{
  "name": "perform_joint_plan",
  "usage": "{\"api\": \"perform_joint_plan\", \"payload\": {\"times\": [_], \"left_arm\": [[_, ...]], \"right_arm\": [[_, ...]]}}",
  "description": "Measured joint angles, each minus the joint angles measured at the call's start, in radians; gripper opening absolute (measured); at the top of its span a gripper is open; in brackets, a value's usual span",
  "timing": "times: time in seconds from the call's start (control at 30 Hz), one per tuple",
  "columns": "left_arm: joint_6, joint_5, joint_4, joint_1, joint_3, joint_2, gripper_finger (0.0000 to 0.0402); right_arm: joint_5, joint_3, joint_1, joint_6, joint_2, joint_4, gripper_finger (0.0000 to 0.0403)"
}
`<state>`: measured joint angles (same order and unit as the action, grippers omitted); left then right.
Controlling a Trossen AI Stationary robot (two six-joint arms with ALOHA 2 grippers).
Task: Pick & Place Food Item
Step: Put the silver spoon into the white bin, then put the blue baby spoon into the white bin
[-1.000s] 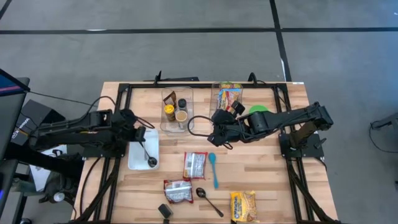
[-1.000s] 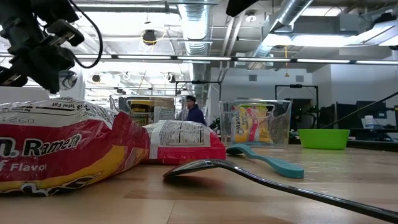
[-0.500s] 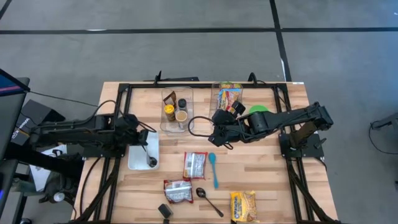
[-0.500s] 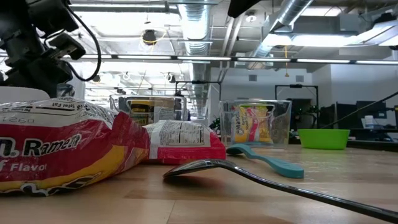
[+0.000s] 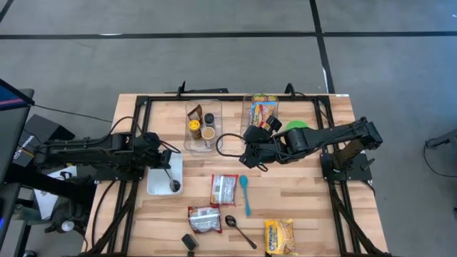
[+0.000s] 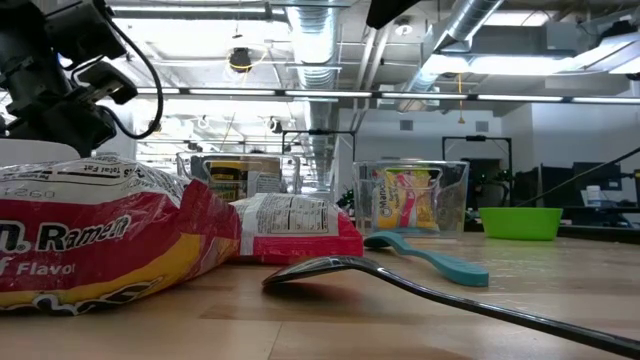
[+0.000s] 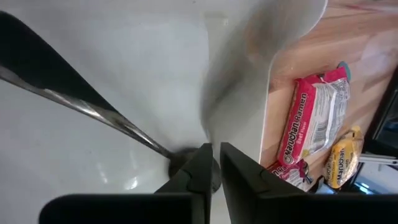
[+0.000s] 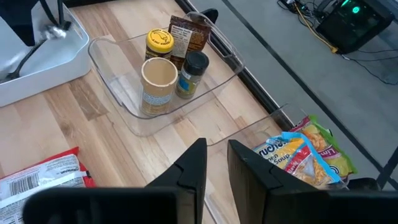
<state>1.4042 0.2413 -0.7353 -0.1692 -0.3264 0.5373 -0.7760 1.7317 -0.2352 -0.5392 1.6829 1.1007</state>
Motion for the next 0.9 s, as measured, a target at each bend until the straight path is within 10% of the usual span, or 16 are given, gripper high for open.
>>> {"api": "perform_joint_plan", "payload": {"times": [0.5,0.9], "left_arm": [[-0.051,0.055,0.039,0.0,0.0,-0.001,0.0034],[-0.171,0.055,0.542,0.0,-0.001,-0.001,0.0006]], "right_arm": [[0.012,0.0,0.001,0.0,0.0,0.0,0.0058],[0.017,0.0,0.0,0.0,0.0,0.0,0.0058]]}}
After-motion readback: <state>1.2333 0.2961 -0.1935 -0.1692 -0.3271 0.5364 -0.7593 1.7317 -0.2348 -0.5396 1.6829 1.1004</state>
